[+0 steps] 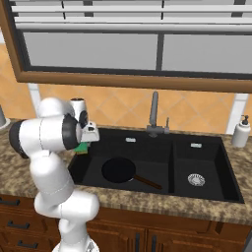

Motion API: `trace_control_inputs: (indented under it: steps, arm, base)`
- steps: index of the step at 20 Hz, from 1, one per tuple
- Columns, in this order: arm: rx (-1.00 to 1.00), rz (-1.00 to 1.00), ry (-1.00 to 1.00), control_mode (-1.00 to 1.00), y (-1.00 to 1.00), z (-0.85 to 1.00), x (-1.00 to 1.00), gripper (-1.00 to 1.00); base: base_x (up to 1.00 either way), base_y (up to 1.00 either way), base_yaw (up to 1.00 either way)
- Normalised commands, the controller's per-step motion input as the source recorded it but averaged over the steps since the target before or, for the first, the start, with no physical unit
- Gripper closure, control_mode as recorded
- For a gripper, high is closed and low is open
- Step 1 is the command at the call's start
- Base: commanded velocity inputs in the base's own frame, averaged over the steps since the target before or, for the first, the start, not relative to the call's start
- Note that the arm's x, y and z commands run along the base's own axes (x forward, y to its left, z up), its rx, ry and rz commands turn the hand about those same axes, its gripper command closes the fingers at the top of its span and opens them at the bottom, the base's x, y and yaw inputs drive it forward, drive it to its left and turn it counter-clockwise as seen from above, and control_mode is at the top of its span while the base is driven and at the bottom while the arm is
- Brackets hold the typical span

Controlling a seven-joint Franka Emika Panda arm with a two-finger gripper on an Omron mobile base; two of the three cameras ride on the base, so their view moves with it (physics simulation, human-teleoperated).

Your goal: Pick the pan and sponge and place them into the sink. Then turn on the water.

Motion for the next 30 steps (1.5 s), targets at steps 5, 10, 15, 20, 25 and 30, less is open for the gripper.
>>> trace_control_inputs:
  steps: [5, 10, 15, 20, 25, 30]
  arm:
    - [0.02, -0.28, 0.04, -1.0, -0.81, -0.02, 0.1, 1.0]
    - [0.02, -0.17, 0.0, -1.0, -0.27, -0.3, 0.57, 1.0]
    - [0.03, -0.03, 0.0, -1.0, -0.15, -0.53, 0.63, 1.0]
    - [0.05, -0.04, 0.0, -1.0, -0.61, -0.55, 0.06, 1.0]
    - [0.01, -0.04, 0.0, -1.0, -0.25, -0.45, 0.01, 1.0]
    - [0.0, -0.03, 0.0, -1.0, 0.0, -0.45, 0.02, 1.0]
  base:
    - [0.0, 0.0, 0.0]
    - [0.0, 0.0, 0.0]
    - [0.0, 0.0, 0.0]
    - [0.0, 0.0, 0.0]
    - [0.0, 0.0, 0.0]
    - [0.0, 0.0, 0.0]
